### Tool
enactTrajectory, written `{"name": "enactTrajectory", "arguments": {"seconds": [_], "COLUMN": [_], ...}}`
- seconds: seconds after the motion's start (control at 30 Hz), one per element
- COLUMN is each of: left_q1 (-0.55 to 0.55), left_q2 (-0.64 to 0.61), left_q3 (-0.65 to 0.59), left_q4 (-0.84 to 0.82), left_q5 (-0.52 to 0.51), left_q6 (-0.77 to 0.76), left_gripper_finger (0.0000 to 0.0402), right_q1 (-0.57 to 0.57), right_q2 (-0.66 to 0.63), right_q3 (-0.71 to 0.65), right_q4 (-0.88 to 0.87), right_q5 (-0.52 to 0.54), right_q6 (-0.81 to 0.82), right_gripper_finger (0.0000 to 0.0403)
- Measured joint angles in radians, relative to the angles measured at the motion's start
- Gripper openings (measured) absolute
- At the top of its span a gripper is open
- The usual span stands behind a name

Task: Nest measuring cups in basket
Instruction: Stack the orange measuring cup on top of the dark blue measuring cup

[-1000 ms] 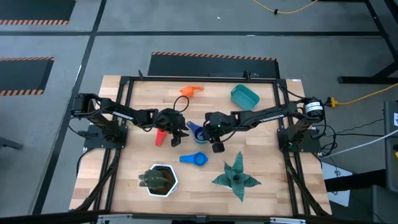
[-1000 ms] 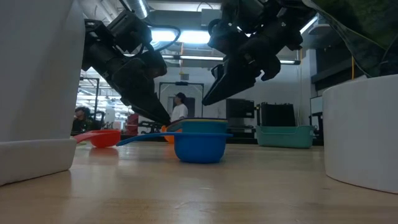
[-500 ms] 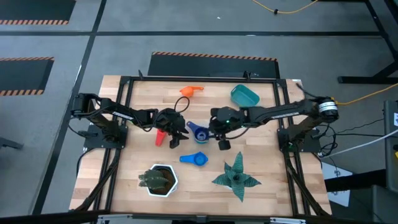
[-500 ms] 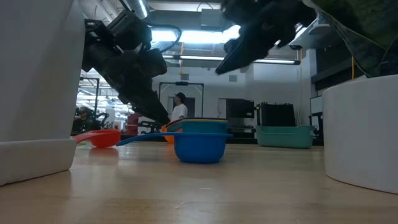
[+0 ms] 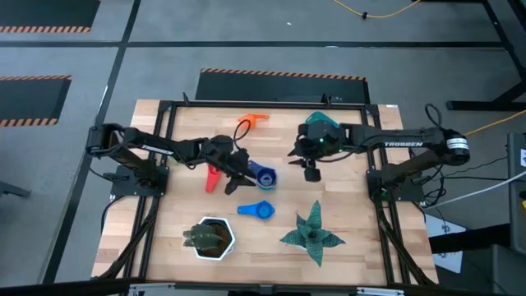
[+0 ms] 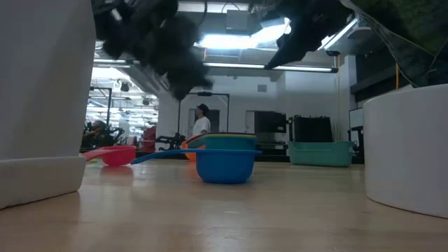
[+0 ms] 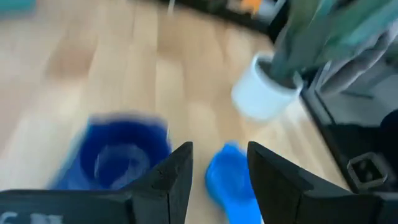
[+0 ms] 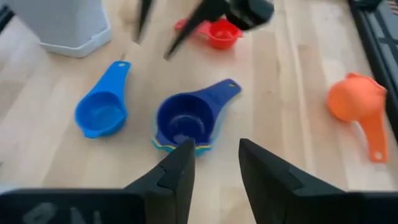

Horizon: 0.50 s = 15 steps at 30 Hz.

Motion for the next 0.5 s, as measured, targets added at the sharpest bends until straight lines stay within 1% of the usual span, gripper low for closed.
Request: {"name": "enactTrajectory", "arguments": {"seconds": [0.07, 0.23, 0.4, 0.5], "left_q1": [0.011, 0.061, 0.15, 0.219], "left_q2": [-0.002, -0.002, -0.002, -0.002], "left_q3": [0.053, 0.191, 0.327, 0.398], "left_q4": [-0.009, -0.09, -0.216, -0.284], "left_q5": [0.014, 0.025, 0.055, 0.067], "left_q6": [0.029, 0.099, 0.178, 0.197], "left_gripper_finger": [0.0146, 0.0146, 0.0146, 0.0146], "right_q1": [-0.02, -0.05, -0.058, -0.058], "right_q2": [0.003, 0.019, 0.02, 0.02], "right_q3": [0.0, 0.0, 0.0, 0.0], "right_q4": [0.0, -0.001, -0.001, -0.001], "right_q5": [-0.001, -0.007, -0.01, -0.01], "right_q6": [-0.001, -0.002, -0.002, -0.002], "right_gripper_finger": [0.0129, 0.0129, 0.0129, 0.0129]}}
